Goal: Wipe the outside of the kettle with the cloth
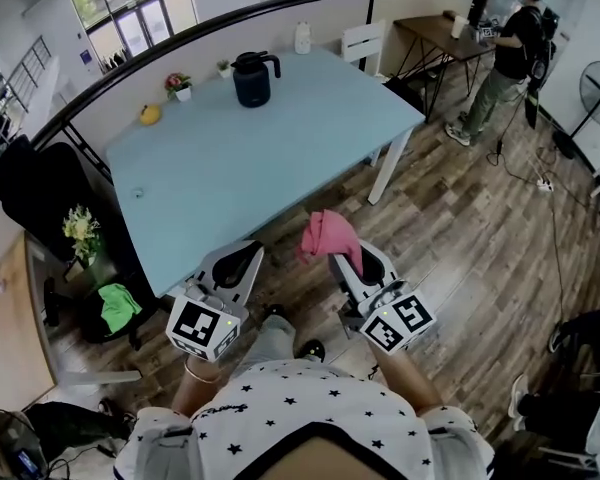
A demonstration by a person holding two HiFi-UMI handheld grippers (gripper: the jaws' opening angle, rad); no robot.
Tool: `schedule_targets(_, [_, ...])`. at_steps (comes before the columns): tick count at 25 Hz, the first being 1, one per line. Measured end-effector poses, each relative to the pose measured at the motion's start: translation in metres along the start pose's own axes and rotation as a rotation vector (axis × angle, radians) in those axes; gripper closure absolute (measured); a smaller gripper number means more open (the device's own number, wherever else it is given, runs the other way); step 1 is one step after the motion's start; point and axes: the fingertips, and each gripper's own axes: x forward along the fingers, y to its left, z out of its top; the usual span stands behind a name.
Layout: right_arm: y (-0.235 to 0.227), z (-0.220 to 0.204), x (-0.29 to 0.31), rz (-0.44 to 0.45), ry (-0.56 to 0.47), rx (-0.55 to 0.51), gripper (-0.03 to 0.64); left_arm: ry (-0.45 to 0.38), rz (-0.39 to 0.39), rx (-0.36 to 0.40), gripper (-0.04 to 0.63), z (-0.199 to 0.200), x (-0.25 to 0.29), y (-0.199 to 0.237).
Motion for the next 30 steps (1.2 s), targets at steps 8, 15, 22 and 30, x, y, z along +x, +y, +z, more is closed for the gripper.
schedule_targets(8, [-0.039,0.005,0.025,-0.031,0.026,-0.043,0.515,-0.023,-0.019,-0.036,0.566,-0.006,0.049,0.032])
schedule_targets(15, [-0.089,0.023,0.072,-0.049,0.033,-0.084,0.515,-0.067,-0.029,-0.042,0.566,0.000,0.109,0.075])
schedule_targets(22, [-0.132,0.034,0.138,-0.046,0.027,-0.069,0.515,-0.065,-0.042,-0.026,0.566,0.010,0.163,0.132])
schedule_targets(30, [-0.165,0.033,0.222,-0.002,0.049,-0.065,0.515,-0.077,0.027,-0.035,0.566,0.005,0.194,0.211])
